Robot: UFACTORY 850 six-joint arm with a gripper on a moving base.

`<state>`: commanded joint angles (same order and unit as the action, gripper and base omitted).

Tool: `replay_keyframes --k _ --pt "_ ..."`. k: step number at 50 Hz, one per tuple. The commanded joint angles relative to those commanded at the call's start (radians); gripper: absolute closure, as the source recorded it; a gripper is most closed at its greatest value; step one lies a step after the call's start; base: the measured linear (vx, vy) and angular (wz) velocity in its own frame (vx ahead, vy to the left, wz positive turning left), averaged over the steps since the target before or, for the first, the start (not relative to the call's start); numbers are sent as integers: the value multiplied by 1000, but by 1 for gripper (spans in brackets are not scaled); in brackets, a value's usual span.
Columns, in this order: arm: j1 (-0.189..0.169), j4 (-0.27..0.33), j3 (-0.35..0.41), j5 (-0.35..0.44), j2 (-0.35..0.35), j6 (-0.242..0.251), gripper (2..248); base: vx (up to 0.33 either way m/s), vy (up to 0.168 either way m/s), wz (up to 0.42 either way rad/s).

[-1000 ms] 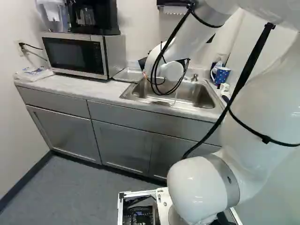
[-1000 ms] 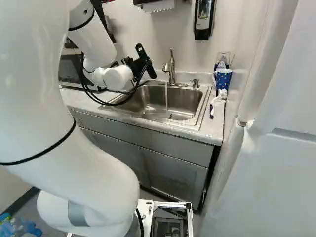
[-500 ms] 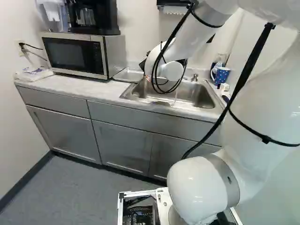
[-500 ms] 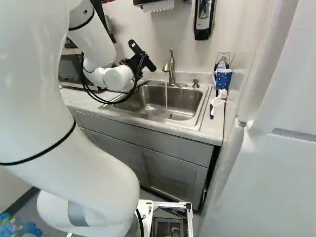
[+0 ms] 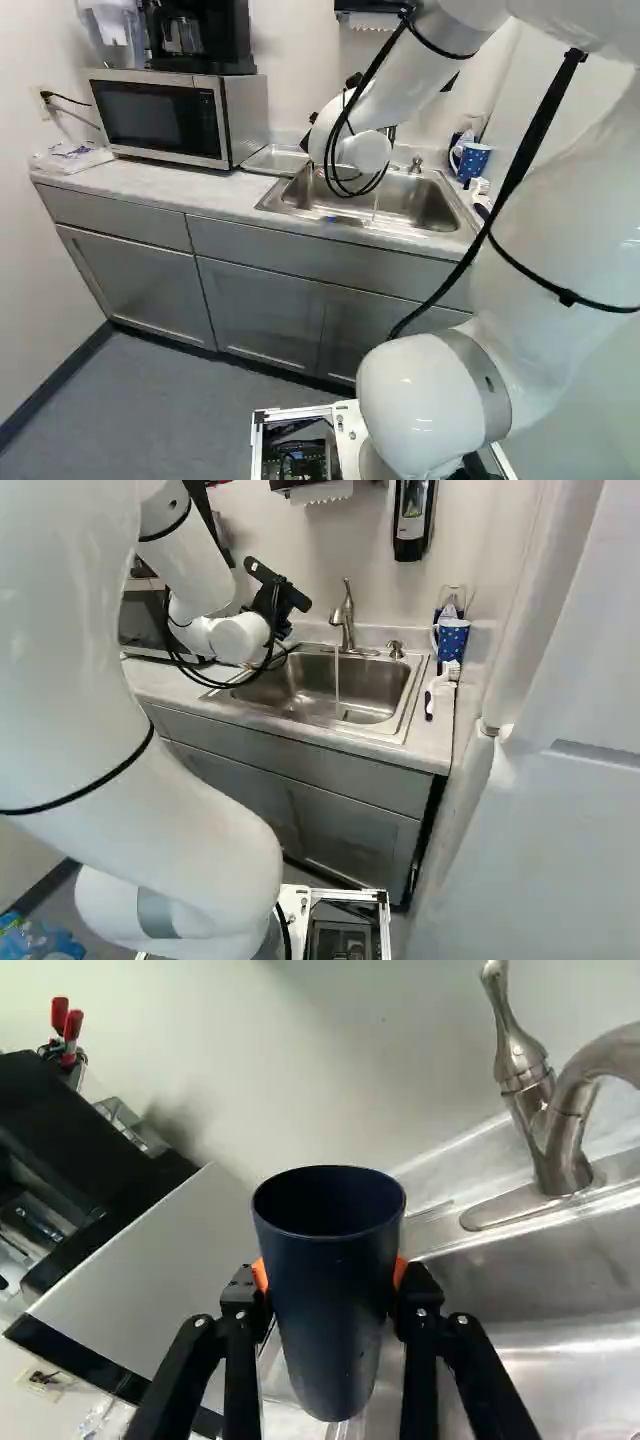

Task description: Rinse the cup and place it in the tray

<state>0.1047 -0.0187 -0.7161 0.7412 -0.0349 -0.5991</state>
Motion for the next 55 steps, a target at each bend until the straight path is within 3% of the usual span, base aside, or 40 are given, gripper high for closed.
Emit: replay_keyframes --k 55 --pt "0 0 0 0 0 579 124 0 0 0"
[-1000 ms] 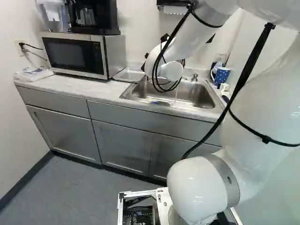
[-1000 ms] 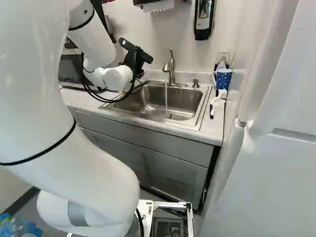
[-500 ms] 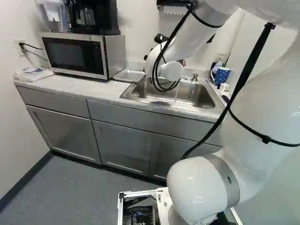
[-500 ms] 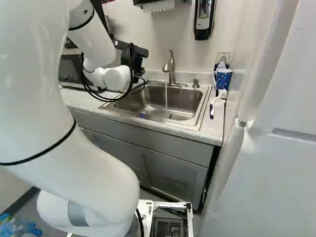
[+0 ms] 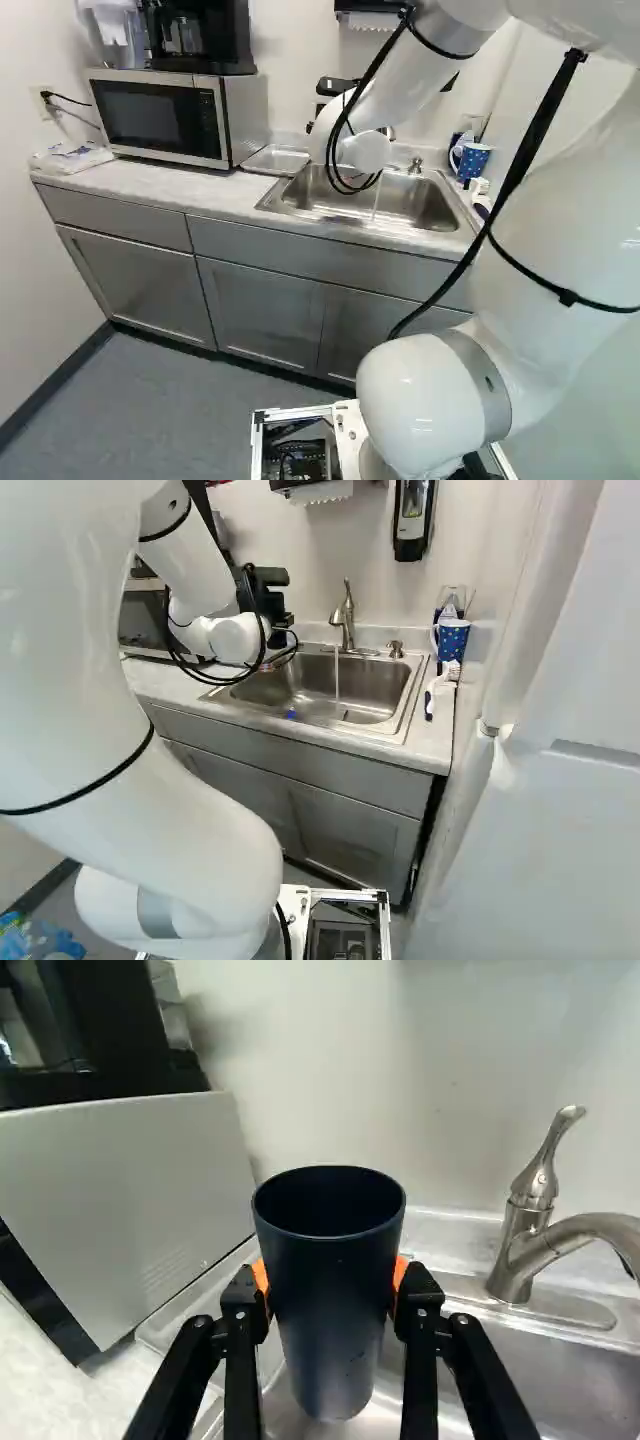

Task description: Rinse the cup and place it in the tray

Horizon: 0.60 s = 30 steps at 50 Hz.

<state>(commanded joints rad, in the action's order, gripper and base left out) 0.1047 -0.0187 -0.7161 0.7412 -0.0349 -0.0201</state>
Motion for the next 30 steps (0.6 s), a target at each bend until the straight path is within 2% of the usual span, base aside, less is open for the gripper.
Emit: replay_keyframes --k 8,30 --pt "0 0 0 0 0 84 124 0 0 0" --pt "10 0 -15 0 15 84 124 0 0 0"
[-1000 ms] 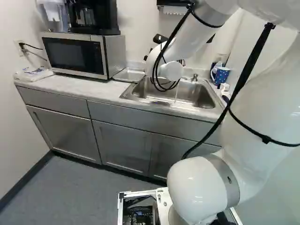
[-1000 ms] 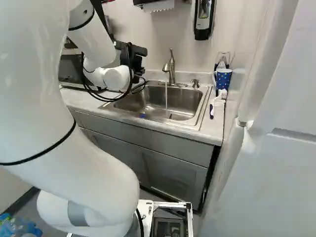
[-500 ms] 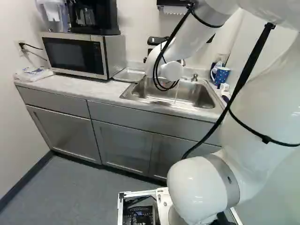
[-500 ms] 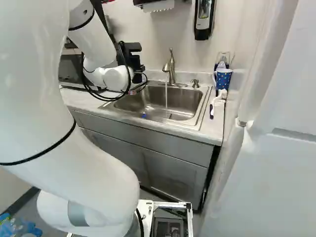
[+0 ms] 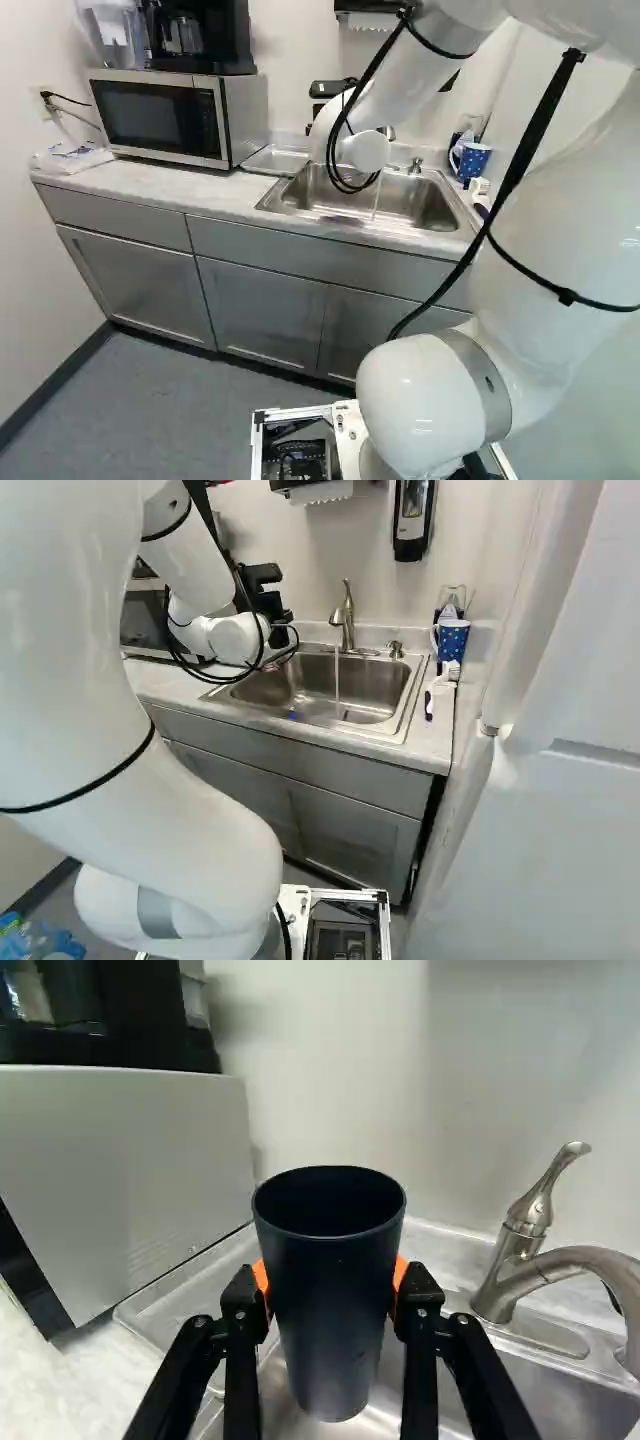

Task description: Rinse the cup and place it in the tray

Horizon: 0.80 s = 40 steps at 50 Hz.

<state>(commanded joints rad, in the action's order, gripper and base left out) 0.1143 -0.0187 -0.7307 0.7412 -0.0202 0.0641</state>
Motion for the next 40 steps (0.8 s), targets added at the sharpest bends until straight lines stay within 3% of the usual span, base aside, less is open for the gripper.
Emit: replay_keyframes --k 40 --pt "88 -5 -171 22 165 0 124 0 0 0"
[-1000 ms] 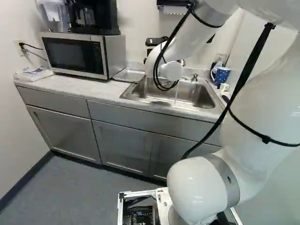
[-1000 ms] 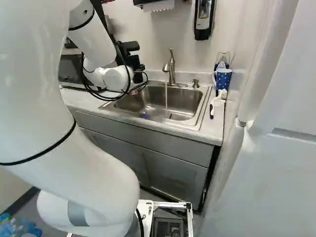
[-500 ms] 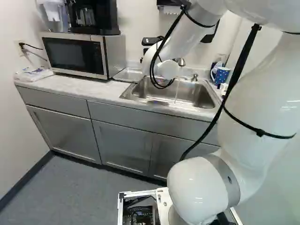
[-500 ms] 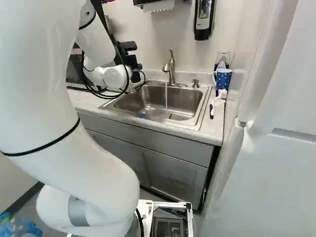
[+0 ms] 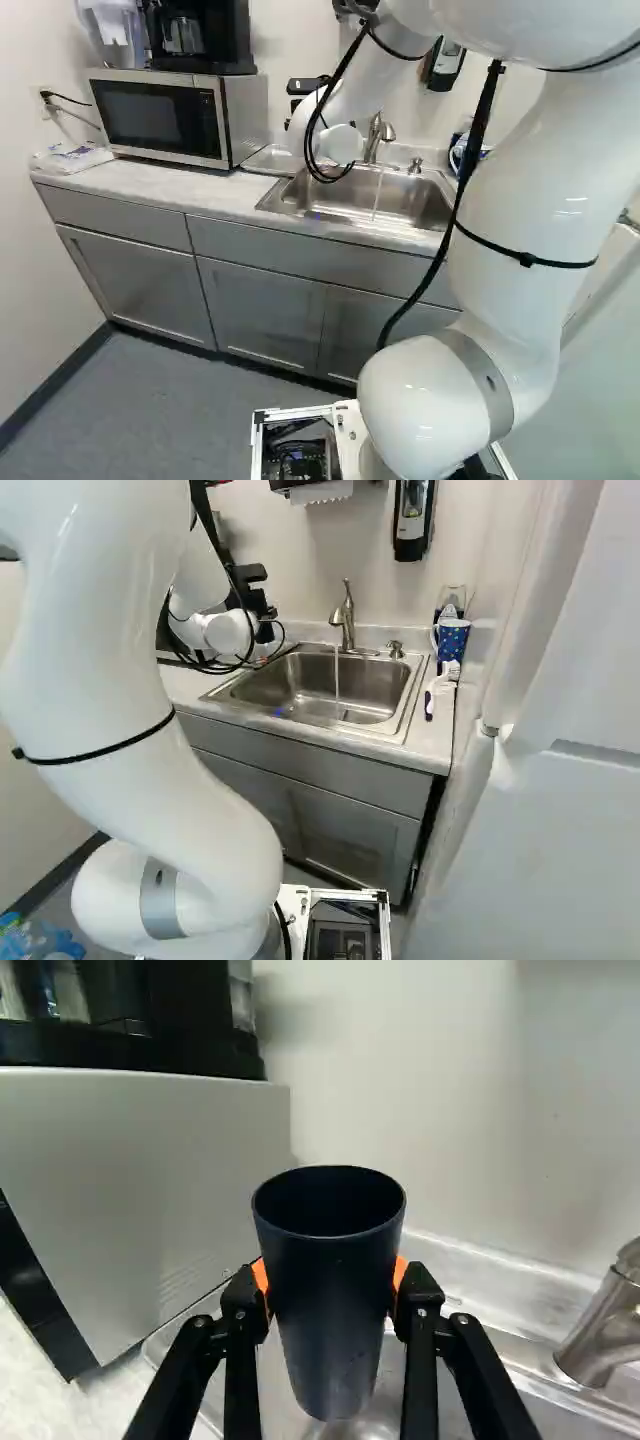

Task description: Rinse the cup and place it in the tray

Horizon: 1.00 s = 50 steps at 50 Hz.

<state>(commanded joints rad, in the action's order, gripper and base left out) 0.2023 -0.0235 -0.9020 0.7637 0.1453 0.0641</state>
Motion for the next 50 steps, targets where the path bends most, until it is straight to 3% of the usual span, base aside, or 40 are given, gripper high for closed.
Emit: replay_keyframes --k 25,50 --pt "45 -23 -120 12 121 0 124 0 0 0" --pt "53 -30 -172 35 212 0 124 0 0 0"
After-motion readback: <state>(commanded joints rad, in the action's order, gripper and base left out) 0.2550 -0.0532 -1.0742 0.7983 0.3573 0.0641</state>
